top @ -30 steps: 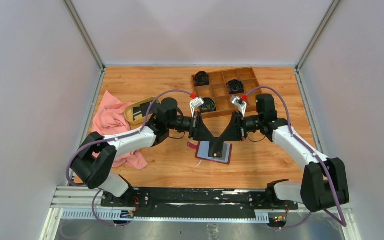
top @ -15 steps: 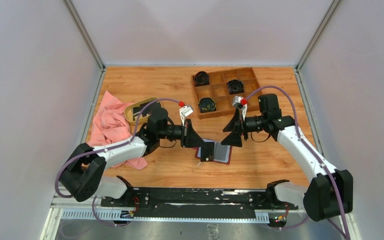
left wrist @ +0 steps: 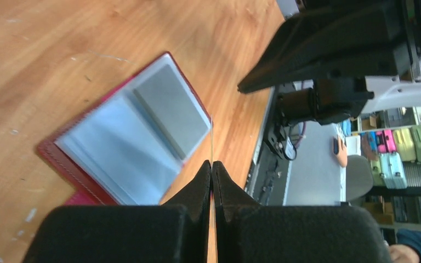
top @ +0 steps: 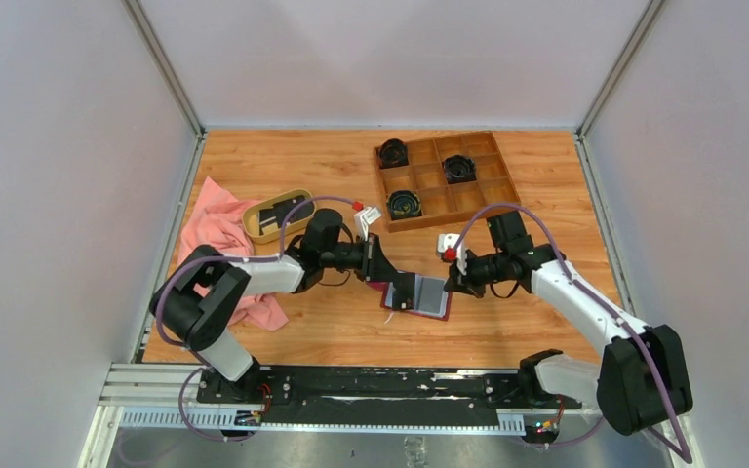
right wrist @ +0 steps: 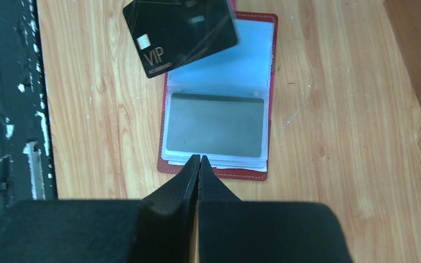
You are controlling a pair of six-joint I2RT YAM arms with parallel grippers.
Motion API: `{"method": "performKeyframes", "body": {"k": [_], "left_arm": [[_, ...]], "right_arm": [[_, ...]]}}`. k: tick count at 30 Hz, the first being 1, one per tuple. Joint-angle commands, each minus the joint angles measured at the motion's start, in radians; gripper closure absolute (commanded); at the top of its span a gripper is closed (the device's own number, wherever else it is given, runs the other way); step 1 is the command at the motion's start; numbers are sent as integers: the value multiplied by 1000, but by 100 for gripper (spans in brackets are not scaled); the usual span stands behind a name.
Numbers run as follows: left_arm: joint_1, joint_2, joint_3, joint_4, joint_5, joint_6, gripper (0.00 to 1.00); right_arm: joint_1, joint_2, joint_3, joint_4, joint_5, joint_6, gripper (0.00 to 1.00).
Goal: Put the credit cards into the card holder
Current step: Insert the credit card into the card holder.
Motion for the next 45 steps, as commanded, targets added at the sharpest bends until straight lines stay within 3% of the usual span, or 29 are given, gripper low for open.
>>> {"method": "performKeyframes", "body": {"k": [1,12,21,45], "left_arm": [[37,83,39,99,-8,-55,100],[66,286,-54,610,3,-297,100],[66,307,-60,545,2,-210,100],[66,413,-53,613,26,-234,100]], "right_arm": [[64,45,-12,34,101,-87,100],[137,114,-19,99,210,-38,100],[155,131,-13,98,224,-30,100],[168,154,-9,94,236,-23,100]]}}
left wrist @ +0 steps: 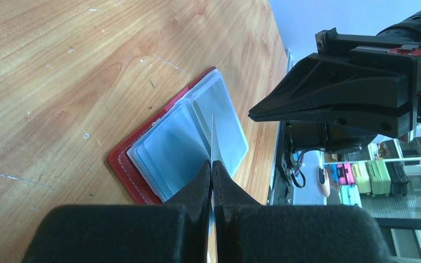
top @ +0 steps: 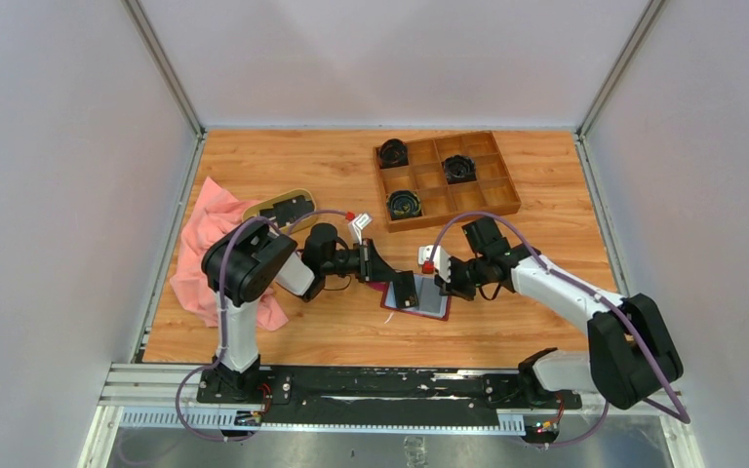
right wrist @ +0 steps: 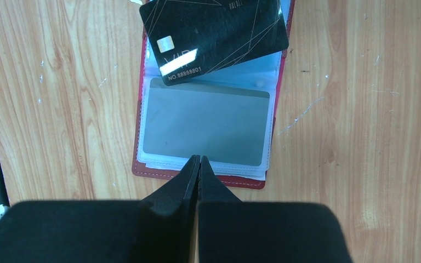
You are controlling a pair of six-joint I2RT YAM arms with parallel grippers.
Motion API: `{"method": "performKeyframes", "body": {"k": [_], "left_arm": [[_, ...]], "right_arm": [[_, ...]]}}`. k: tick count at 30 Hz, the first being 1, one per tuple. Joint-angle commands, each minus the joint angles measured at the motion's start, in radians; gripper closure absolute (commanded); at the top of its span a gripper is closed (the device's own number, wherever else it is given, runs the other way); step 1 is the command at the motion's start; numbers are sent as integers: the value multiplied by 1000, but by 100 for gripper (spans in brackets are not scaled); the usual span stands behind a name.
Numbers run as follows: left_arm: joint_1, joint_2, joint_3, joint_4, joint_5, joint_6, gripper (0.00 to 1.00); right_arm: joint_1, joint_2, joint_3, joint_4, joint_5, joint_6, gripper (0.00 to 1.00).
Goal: Put the credit cards into the card holder
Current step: Insert the credit card into the card holder.
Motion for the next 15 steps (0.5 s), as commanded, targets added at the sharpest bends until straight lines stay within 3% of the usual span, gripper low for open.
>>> {"method": "performKeyframes", "body": {"k": [1,15], "left_arm": [[4,28,3,42,17,5,100],[-17,72,31,20,7,12,100]], "right_arm": [[22,19,5,-7,20,9,100],[47,73,14,-20,59,1,100]]}}
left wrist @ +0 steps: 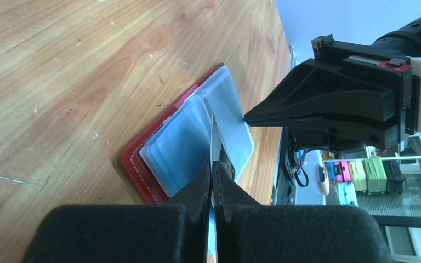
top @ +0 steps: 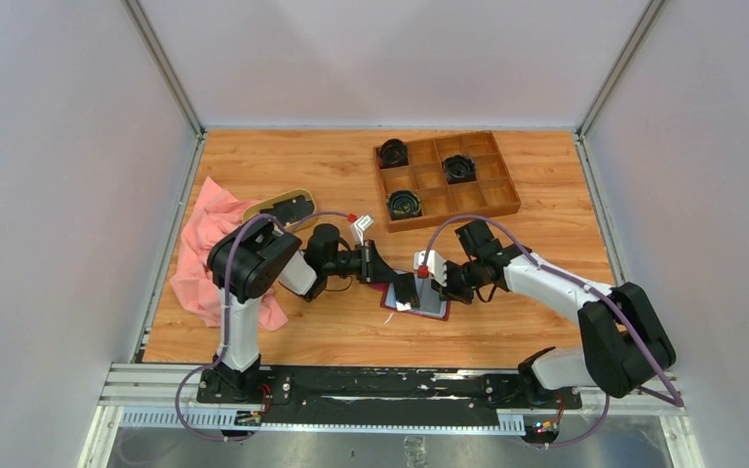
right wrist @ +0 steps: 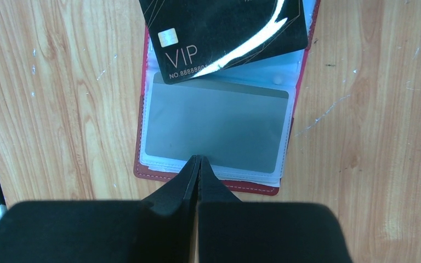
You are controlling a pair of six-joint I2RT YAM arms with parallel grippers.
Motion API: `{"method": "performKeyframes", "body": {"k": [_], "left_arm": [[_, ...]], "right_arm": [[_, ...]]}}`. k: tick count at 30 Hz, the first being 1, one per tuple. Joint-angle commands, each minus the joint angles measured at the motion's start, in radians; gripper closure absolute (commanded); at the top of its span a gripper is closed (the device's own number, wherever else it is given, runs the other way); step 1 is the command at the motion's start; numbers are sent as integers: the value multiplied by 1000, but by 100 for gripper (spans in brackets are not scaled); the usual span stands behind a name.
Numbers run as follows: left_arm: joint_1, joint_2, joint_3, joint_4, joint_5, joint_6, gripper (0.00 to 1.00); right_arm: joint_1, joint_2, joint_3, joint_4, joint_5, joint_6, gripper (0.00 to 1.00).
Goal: Put the credit cards into the card holder
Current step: Insert the credit card into the card holder.
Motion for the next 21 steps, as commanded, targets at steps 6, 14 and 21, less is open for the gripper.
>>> {"method": "performKeyframes", "body": {"k": [6,14,21], "left_arm": [[-25,55,28,23,-7,6,100],[-28,51,61,-59,25,49,100],[-40,34,99,-178,18,103,100]], "right_arm": [[25,23,17,-23,23,-1,100],[27,29,20,-28,25,1,100],[29,29,22,-29,29,2,100]]}}
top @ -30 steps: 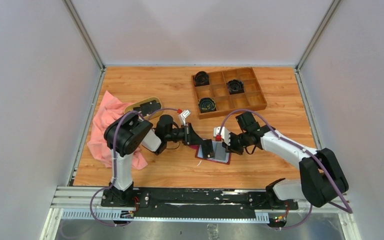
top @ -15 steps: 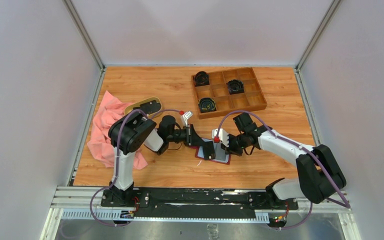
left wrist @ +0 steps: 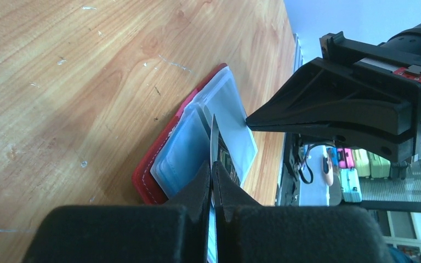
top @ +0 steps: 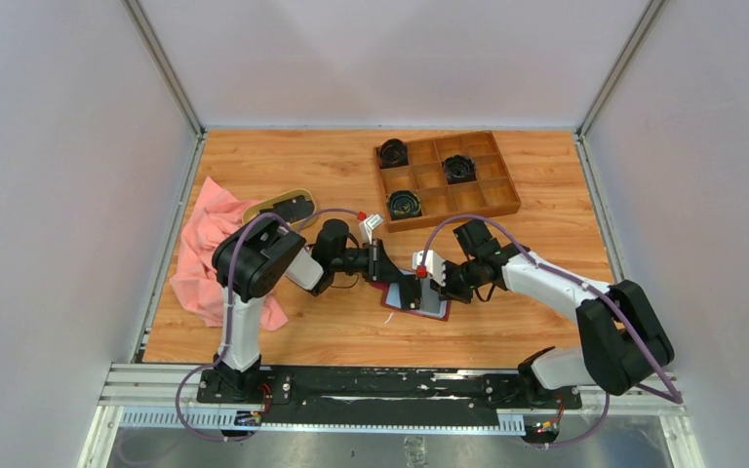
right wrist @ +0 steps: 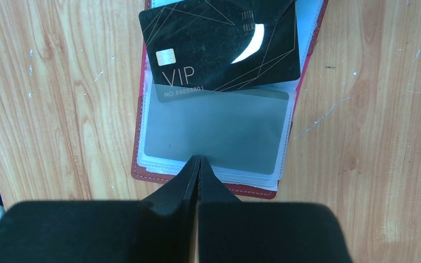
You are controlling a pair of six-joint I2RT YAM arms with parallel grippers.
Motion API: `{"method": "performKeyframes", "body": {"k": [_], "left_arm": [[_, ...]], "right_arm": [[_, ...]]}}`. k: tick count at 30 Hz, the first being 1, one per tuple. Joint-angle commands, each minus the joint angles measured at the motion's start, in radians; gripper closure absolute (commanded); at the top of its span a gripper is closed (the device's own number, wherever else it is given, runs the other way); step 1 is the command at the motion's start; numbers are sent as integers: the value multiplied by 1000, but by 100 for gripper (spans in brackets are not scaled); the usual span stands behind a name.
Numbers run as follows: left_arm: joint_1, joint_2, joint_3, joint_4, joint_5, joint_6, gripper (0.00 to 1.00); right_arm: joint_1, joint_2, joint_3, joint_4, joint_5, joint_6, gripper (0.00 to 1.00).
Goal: Put the credit cards into the card holder
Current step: Insert the credit card into the card holder.
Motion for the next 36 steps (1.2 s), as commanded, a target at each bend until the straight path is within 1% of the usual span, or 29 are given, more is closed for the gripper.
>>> {"method": "performKeyframes", "body": {"k": [1,14,28,36], "left_arm": [[-16,0,22,-98,-7,68,100],[-34,-20,73,-316,-41,138,100],[-61,-13,117,-443,-68,188,100],[-65,-16,130,-515,-60,211,100]], "right_arm": [[17,12,13,-27,17,4,100],[23,15,16,-28,23,6,100],[37,41,26,-28,61,14,100],[43,61,32,-28,93,20,100]]}}
